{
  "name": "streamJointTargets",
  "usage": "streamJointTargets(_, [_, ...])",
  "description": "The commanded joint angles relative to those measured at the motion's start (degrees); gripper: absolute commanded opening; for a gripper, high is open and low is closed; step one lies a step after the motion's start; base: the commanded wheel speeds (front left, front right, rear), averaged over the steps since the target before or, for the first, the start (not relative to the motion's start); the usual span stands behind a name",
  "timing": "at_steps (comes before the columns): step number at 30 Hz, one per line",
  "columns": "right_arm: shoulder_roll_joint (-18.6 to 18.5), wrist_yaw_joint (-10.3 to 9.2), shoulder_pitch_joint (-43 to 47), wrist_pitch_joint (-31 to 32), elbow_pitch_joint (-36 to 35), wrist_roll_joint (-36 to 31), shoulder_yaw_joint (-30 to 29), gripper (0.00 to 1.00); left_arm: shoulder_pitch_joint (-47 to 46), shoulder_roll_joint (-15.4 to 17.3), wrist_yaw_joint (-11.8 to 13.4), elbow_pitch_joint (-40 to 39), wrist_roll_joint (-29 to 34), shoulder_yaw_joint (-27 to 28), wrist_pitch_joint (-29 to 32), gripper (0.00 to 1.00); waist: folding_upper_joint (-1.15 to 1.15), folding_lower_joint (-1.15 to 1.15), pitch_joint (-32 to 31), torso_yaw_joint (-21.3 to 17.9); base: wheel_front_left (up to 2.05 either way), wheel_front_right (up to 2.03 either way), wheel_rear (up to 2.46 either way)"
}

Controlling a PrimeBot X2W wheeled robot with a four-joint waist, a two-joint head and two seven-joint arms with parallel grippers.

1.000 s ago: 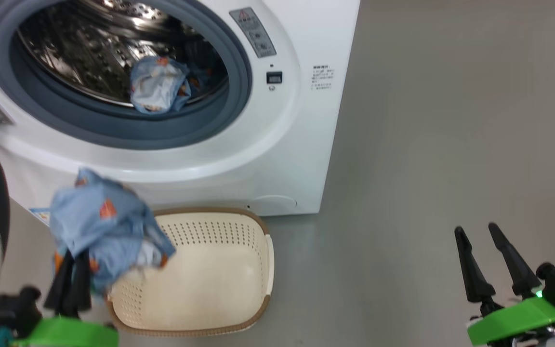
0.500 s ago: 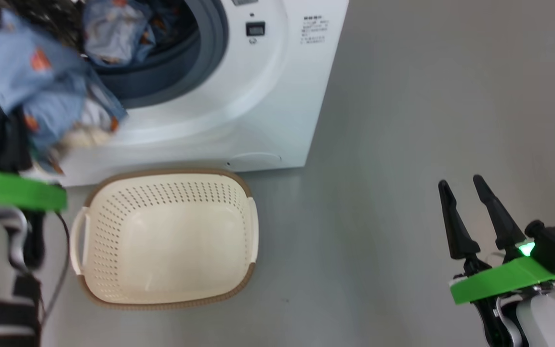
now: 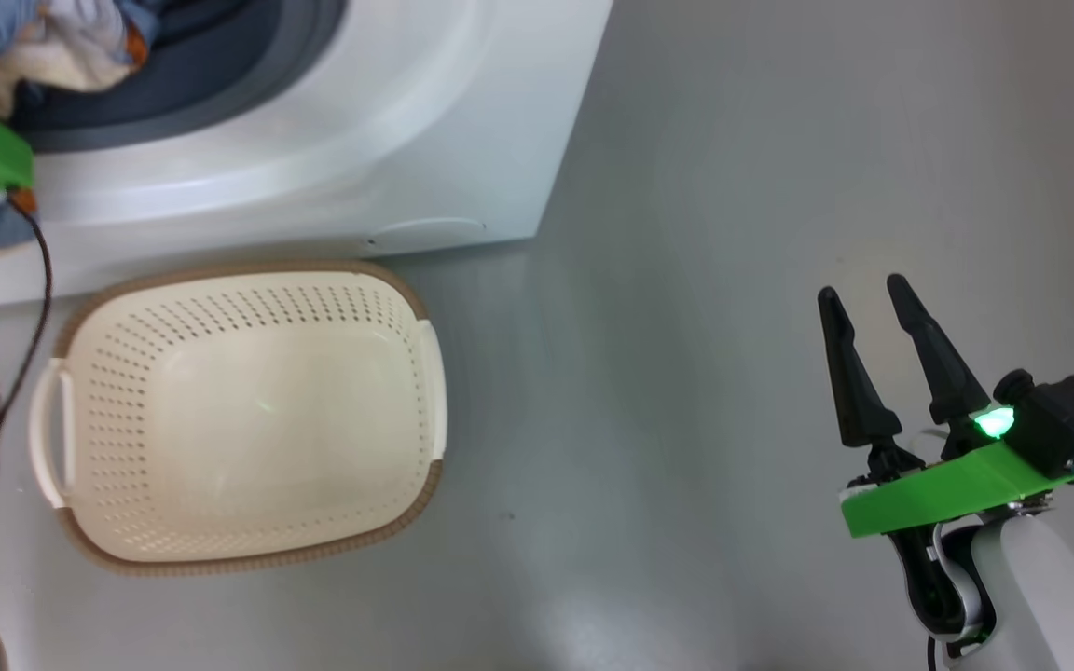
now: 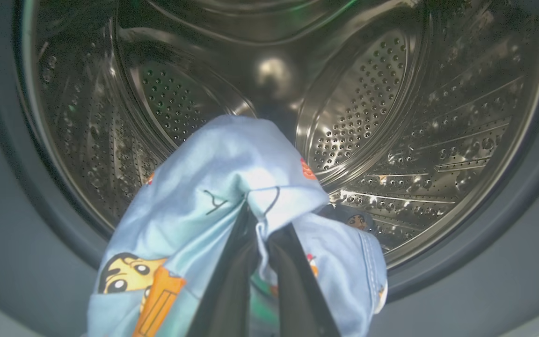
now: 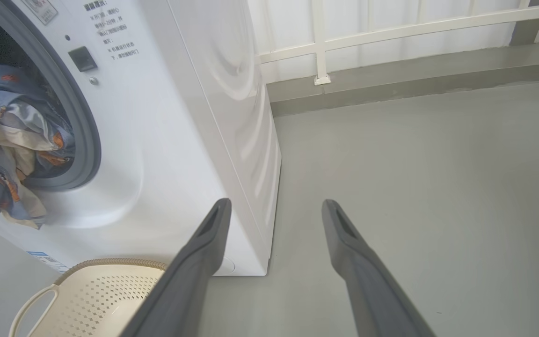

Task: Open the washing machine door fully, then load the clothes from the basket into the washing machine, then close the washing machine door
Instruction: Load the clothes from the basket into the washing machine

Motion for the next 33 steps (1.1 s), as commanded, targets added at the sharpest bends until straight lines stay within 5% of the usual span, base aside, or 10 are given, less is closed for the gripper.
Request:
streamJointTargets(1, [-0.4, 0.25, -0.5, -0.5, -1.5, 0.4, 1.3, 1.0, -2.1, 3.0, -0.2, -0.4, 0.1, 0.5, 0.2, 0.0, 0.0, -0.01, 2.8, -1.8, 0.0, 0.0, 0.0])
streamJointTargets(11, [0.3, 0.25, -2.9, -0.5, -2.1, 0.5, 2.2, 1.0, -13.6, 4.4, -0.2, 5.8, 0.9, -4.0, -1.3, 0.0, 0.0, -0.01, 7.1, -3.2, 0.0, 0.0, 0.0])
streamJointTargets(22, [1.0, 0.25, -4.7, -0.5, -2.6, 0.3, 2.3, 1.0, -13.0, 5.5, -0.2, -12.1, 6.1, 0.2, -1.7, 0.0, 0.0, -0.01, 9.9, -3.4, 0.0, 0.0, 0.0])
streamJointTargets(31, [1.3, 0.25, -4.6, -0.5, -2.4, 0.4, 2.8, 1.0, -11.1, 5.5, -0.2, -1.4, 6.5, -0.9, -1.7, 0.0, 0.0, -0.01, 9.8, -3.5, 0.0, 0.0, 0.0])
streamJointTargets(32, [1.3, 0.25, -4.6, -0.5, -2.3, 0.4, 2.8, 1.0, -11.6, 5.3, -0.2, 0.6, 6.2, -1.1, -1.7, 0.01, 0.0, -0.01, 9.7, -3.4, 0.0, 0.0, 0.0])
streamJointTargets(33, [1.3, 0.25, -4.5, -0.5, -2.3, 0.4, 2.9, 1.0, -12.2, 5.2, -0.2, 2.6, 6.2, -1.7, -1.7, 0.25, 0.0, -0.01, 9.6, -3.4, 0.0, 0.0, 0.0])
